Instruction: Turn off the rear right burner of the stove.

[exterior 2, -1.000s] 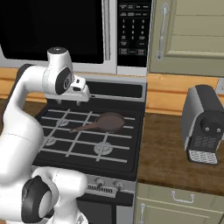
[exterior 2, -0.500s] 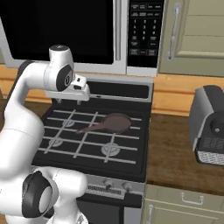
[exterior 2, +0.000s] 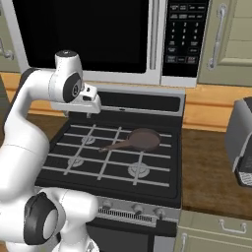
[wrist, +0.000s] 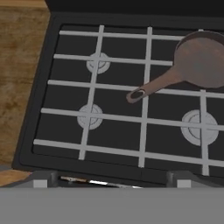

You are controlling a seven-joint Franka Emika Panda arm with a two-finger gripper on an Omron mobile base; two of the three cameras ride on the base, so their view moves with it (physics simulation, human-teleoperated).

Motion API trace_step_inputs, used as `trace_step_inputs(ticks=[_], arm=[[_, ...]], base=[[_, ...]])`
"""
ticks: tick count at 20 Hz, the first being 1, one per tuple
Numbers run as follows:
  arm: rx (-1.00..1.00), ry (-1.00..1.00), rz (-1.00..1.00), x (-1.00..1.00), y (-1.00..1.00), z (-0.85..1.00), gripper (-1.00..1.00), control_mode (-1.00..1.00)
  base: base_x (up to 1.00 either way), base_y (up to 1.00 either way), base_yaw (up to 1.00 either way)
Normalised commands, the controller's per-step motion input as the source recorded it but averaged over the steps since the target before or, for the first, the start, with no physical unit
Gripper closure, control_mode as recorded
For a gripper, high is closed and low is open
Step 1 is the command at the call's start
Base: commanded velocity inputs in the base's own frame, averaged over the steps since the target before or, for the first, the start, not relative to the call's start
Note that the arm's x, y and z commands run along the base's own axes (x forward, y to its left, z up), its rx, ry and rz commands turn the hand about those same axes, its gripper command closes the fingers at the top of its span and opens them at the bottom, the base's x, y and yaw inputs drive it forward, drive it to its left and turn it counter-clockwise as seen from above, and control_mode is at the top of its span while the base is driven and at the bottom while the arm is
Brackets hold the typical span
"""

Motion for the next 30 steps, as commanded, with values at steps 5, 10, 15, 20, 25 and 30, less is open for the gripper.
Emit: trace_step_inputs(ticks=[5,10,15,20,25,30], arm=[[0.0,0.0,0.0,0.0,0.0,0.0,-1.0,1.0],[0.0,0.0,0.0,0.0,0.0,0.0,-1.0,1.0],[0.0,0.0,0.0,0.0,0.0,0.0,-1.0,-1.0],[0.02,0.0,0.0,-0.04,-0.07,0.0,-1.0,-1.0],[0.2,-0.06,-0.11,-0.63,-0.62,-0.06,-1.0,-1.0],[0.38,-0.19,-0.22,-1.0,-1.0,-0.21,-1.0,-1.0]], base=[[0.0,0.42,0.0],[0.0,0.41,0.0],[0.0,0.12,-0.01],[0.0,0.0,0.0],[0.0,0.0,0.0],[0.0,0.0,0.0]])
